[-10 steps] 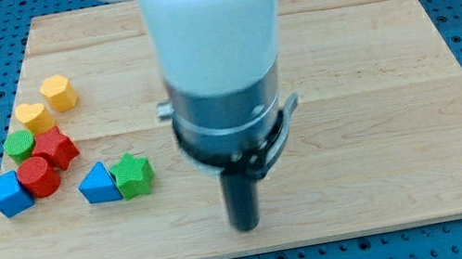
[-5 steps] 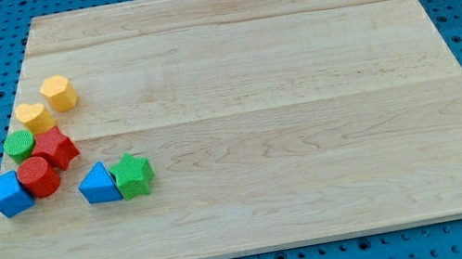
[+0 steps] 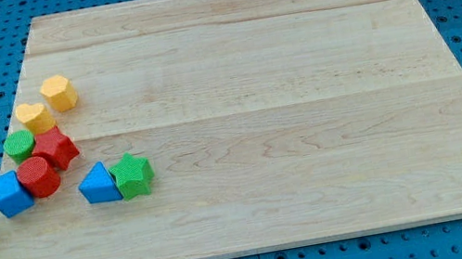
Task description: Push the green circle towards top left end
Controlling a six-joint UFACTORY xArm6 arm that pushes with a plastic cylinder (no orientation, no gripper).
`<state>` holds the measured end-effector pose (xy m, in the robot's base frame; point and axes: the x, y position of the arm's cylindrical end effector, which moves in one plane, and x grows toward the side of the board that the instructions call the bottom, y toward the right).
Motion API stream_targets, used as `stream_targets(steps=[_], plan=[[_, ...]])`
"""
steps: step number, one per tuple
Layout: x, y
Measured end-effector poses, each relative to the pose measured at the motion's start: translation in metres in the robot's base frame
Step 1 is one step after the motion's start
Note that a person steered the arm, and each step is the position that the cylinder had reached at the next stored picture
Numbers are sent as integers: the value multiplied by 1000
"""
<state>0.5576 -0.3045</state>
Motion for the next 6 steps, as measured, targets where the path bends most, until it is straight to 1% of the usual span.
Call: stream_targets(steps=[4, 6], plan=[[-8, 7], [-38, 19]])
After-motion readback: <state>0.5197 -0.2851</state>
